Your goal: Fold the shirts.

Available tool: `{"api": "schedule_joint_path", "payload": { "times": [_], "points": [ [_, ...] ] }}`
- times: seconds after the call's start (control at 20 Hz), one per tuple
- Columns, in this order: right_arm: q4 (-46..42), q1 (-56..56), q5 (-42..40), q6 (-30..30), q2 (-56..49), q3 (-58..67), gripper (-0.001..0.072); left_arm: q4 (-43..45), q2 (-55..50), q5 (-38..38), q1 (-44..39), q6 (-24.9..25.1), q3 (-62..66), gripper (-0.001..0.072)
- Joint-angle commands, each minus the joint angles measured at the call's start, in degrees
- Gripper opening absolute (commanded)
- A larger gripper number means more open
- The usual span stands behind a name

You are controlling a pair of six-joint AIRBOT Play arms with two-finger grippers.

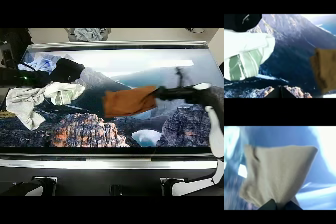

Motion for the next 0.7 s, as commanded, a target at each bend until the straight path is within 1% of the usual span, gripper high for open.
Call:
{"api": "schedule_joint_path", "payload": {
  "times": [0.0, 0.2, 0.35, 0.4, 0.55, 0.65],
  "points": [
    [-1.2, -13.4, 1.6, 0.8, 1.7, 4.4, 0.0042, 0.0, -0.2, 0.0, -0.1, 0.0, -2.4, 0.0031],
    [-2.9, -29.7, 8.1, 0.9, 3.8, 4.4, 0.0043, 0.0, -0.1, 0.0, -0.9, 0.0, -5.2, 0.0031],
    [-10.0, -40.1, 14.7, 0.9, 5.1, 4.4, 0.0043, 0.0, -0.1, 0.0, -1.7, 0.0, -5.8, 0.0031],
    [-14.4, -42.8, 16.7, 1.6, 5.4, 4.4, 0.0043, 0.0, -0.1, 0.0, -2.0, 0.0, -5.8, 0.0031],
    [-31.8, -47.6, 22.6, 7.4, 5.8, 3.6, 0.0042, -0.1, -0.1, 0.0, -2.7, 0.0, -5.8, 0.0031],
    [-42.8, -48.1, 22.6, 10.2, 7.6, -0.5, 0.0044, -0.1, 0.0, 0.0, -3.0, 0.0, -5.8, 0.0031]
  ]
}}
